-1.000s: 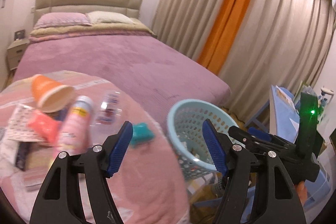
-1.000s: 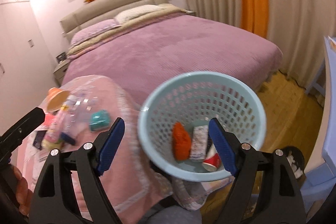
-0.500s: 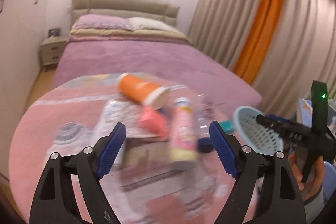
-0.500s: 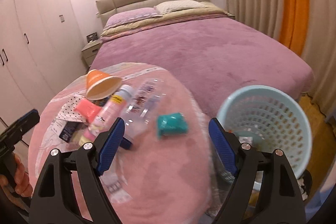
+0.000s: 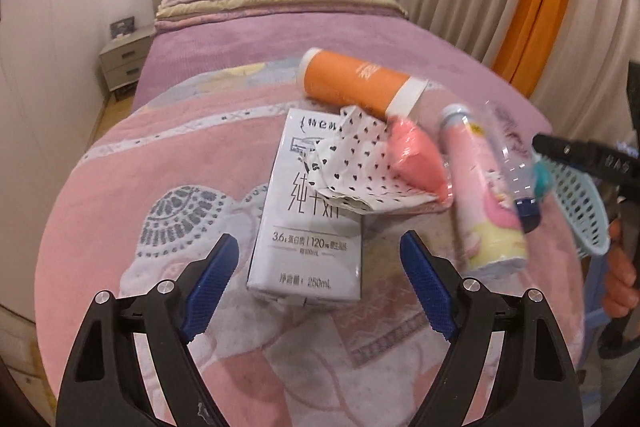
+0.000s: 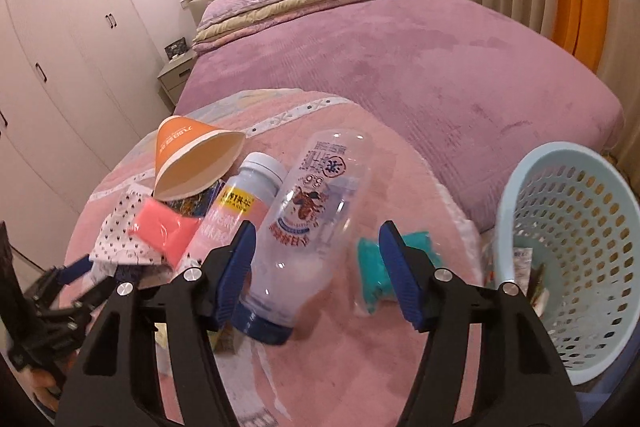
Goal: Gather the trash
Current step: 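Move left tool to another milk carton while right tool approaches the clear plastic bottle, then close left tool on the milk carton while right tool grasps the clear bottle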
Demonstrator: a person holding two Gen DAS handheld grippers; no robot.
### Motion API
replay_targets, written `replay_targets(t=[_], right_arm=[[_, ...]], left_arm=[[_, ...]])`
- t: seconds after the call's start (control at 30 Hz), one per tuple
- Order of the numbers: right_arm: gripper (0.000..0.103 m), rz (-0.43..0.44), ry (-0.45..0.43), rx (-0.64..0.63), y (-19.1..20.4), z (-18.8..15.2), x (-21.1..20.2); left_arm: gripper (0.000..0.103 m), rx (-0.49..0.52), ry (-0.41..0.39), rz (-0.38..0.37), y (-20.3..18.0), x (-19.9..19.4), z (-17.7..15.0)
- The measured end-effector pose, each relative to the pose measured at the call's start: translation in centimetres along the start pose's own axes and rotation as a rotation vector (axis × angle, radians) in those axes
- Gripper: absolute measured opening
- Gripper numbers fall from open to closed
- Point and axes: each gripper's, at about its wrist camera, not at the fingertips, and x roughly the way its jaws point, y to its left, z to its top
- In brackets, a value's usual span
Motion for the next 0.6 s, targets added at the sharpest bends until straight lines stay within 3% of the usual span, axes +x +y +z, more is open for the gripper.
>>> replay_targets(t=[0.2,0.6], right_arm=[[0.061,0.002,0.027,0.029,0.6,0.7,1.6],[0.061,-0.067,0.082,0.042,1.5,1.3,5.0]], left_arm=[[0.071,-0.021,0.034,0.008,-0.1,1.5,0.3],[0.061,-0.038,0.046,0.033,0.0,3.0,0.9]])
